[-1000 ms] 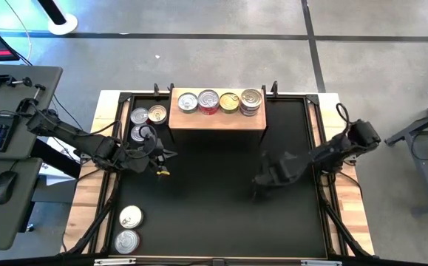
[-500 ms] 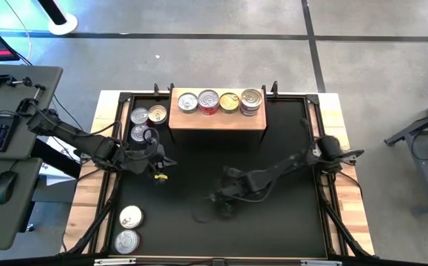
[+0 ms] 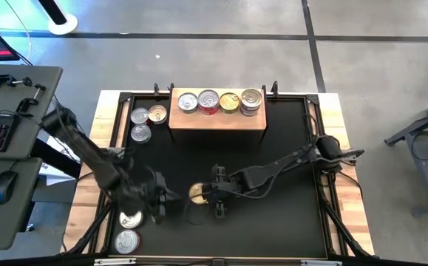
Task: Stack canned seafood by type on shelf
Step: Stack the green tuna can on top of the other green tuna can
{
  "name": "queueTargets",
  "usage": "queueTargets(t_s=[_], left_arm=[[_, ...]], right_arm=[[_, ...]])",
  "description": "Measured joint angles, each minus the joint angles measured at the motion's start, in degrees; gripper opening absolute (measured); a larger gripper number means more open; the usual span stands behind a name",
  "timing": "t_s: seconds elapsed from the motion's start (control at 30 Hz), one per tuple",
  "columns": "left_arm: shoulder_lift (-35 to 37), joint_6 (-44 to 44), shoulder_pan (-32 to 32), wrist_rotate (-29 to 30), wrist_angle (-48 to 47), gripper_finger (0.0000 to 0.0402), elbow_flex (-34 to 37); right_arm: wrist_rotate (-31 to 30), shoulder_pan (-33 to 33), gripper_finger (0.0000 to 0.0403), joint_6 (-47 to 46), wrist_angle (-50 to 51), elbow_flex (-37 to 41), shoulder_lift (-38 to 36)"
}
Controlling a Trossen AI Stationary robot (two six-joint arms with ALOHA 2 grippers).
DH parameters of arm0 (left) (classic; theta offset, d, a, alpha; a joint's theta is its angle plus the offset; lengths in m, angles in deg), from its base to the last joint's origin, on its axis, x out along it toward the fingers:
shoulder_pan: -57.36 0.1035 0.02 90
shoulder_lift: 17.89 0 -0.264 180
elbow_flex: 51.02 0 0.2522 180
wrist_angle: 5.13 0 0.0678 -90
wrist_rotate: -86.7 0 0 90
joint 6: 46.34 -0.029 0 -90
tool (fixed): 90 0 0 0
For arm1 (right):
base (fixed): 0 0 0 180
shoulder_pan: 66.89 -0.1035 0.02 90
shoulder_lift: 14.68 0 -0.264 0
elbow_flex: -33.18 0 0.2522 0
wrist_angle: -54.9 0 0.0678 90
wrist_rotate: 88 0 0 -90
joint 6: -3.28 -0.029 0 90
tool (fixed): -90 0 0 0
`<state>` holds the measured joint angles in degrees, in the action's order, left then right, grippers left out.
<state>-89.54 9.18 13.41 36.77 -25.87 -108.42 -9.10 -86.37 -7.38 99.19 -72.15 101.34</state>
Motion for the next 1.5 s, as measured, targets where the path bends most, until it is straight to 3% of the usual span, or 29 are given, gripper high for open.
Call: queueTargets(t_s=[0.13, 0.23, 0.5, 0.63, 0.87, 1.1, 1.5], left_arm=[[-9.5, 3.9, -2.0, -1.6, 6.5, 0.0000, 0.0], [-12.8, 2.6, -1.1, -3.1, 8.1, 0.0000, 0.0], [-12.9, -27.4, 4.8, -9.1, 3.7, 0.0000, 0.0], [-14.5, -36.8, 7.4, -13.6, -0.5, 0.0000, 0.0], [-17.7, -42.2, 9.6, -11.2, -1.8, 0.0000, 0.0], [-21.4, -42.7, 10.9, -7.4, 0.6, 0.0000, 0.0], [-25.4, -37.6, 10.9, -7.0, 3.8, 0.0000, -0.1]], right_arm=[[5.2, -1.5, 0.0000, -7.0, -0.3, 6.3, -2.6], [7.9, -3.2, 0.0000, -15.5, -1.5, 12.6, -5.2], [11.0, -9.1, 0.0000, -44.1, -31.8, 27.9, -8.8], [6.6, -7.8, 0.0000, -53.8, -32.7, 28.1, -6.9], [-0.2, -2.6, 0.0000, -55.2, -29.0, 25.6, -5.3], [2.4, 2.1, 0.0000, -53.6, -27.5, 24.8, -4.3], [3.8, 2.2, 0.0000, -52.3, -24.6, 24.8, -2.8]])
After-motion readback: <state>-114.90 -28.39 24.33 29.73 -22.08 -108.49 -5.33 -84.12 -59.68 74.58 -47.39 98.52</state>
